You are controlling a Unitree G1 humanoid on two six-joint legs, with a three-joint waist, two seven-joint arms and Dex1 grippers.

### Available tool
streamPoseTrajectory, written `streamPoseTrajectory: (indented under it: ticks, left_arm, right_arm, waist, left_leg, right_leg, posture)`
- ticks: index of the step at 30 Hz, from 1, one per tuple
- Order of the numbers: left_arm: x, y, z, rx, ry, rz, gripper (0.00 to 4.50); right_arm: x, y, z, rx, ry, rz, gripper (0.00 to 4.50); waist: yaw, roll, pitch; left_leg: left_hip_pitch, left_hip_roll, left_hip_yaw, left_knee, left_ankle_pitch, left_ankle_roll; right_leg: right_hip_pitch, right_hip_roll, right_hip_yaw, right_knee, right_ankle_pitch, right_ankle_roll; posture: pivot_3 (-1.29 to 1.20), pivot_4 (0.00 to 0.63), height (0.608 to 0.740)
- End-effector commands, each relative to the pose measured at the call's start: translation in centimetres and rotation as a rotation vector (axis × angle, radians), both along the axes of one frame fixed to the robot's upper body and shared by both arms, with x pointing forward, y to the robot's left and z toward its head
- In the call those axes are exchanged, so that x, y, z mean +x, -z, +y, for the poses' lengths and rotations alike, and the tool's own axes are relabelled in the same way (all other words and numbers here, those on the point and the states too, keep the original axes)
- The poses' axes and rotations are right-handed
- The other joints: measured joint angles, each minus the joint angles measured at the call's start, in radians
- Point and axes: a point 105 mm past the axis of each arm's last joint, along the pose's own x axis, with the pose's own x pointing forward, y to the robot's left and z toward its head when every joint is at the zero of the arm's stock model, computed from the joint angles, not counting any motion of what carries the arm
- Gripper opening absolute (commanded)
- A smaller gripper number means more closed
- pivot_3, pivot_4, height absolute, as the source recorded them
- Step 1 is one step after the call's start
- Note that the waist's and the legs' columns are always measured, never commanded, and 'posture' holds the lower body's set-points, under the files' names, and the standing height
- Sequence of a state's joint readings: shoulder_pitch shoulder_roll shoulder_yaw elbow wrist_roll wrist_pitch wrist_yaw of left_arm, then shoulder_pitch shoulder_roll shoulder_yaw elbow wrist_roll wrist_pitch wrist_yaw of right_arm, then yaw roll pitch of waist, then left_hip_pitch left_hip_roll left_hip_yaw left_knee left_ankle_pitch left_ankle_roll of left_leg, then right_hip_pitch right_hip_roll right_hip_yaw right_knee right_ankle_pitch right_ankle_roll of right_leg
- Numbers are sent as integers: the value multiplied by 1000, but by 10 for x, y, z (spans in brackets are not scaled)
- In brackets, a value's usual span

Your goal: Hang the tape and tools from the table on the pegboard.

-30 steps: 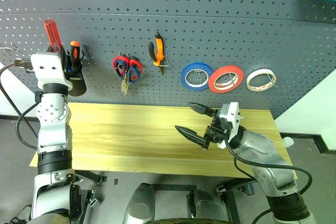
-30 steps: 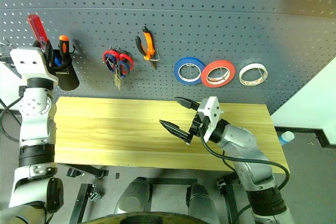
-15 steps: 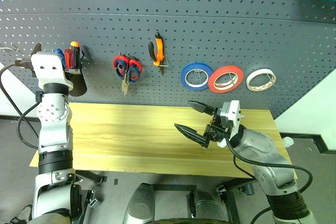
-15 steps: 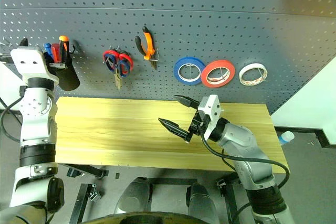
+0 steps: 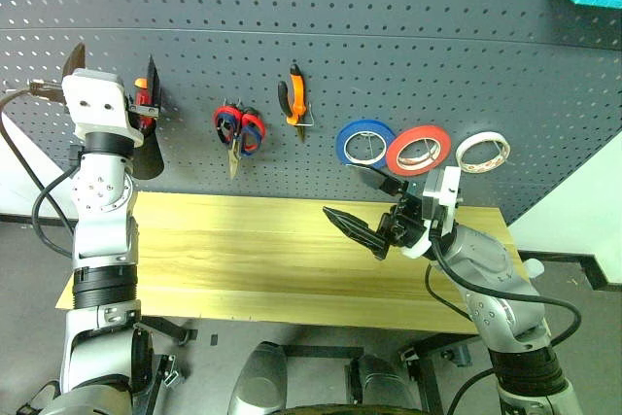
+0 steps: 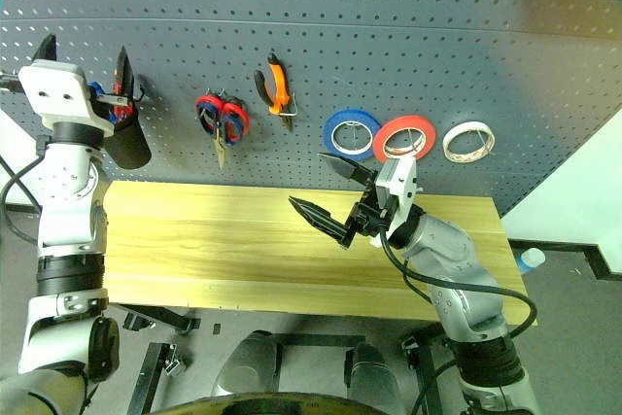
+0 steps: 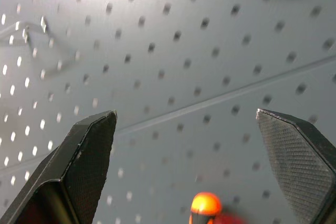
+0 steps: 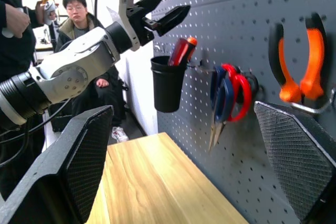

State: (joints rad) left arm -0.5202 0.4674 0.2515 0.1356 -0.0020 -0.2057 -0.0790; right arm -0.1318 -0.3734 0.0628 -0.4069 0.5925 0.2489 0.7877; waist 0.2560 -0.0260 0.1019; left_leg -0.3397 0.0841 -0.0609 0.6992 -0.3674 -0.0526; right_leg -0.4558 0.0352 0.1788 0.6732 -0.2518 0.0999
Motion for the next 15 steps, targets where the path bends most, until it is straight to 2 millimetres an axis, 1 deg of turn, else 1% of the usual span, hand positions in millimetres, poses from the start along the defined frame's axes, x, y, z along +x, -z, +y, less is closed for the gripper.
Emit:
streamPoseTrajectory:
  ticks: [1,3,5,6,7,8,11,13,15]
  left_arm:
    - [-6,-23,-24,67,105,-63,4447]
    - [-4,-18,-46,95,207,-25,4447]
    - [-2,-7,-69,111,320,41,4447]
    - [-1,0,-79,110,368,74,4447]
    - [2,12,-91,114,427,144,4447]
    - [2,20,-100,130,468,176,4447]
    - [1,37,-119,140,546,242,4447]
    - [2,47,-129,92,596,288,4447]
    - [2,61,-139,90,647,353,4447]
  right_arm:
    - [-6,-15,-2,20,3,-73,4500]
    - [-6,-15,-4,15,15,-85,4500]
    - [-5,-14,-8,3,35,-91,4500]
    - [-4,-12,-10,-10,46,-92,4500]
    - [-4,-9,-13,-26,57,-89,4500]
    - [-3,-5,-14,-41,66,-84,4500]
    - [-2,4,-19,-82,84,-69,4500]
    - [-1,8,-23,-108,104,-64,4500]
    - [0,13,-29,-136,121,-57,4500]
  waist:
    - [6,0,-10]
    - [13,-1,-18]
    - [24,0,-23]
    - [27,-1,-26]
    - [30,-1,-27]
    - [29,-1,-30]
    - [24,1,-33]
    - [20,2,-33]
    - [11,2,-34]
  left_leg:
    - [0,0,0,0,0,0]
    - [0,0,0,0,0,0]
    - [2,0,0,0,-1,2]
    - [2,0,0,1,-1,1]
    - [2,0,0,1,0,1]
    - [3,0,0,1,0,0]
    - [3,0,0,2,0,0]
    - [3,0,0,1,0,0]
    - [3,0,0,1,0,0]
  right_leg:
    - [0,0,0,0,0,0]
    - [1,0,0,0,-1,-2]
    - [3,0,0,0,-1,-2]
    - [4,0,0,0,-1,-2]
    - [5,0,0,-1,0,-3]
    - [6,0,0,-1,0,-3]
    - [7,0,0,-1,0,-4]
    - [7,0,0,-1,0,-4]
    - [7,0,0,-1,0,-4]
  posture:
    - [369,0,677]
    - [360,0,677]
    - [351,0,677]
    - [343,0,677]
    - [341,0,677]
    - [339,0,677]
    - [319,0,677]
    - [309,0,677]
    - [298,0,677]
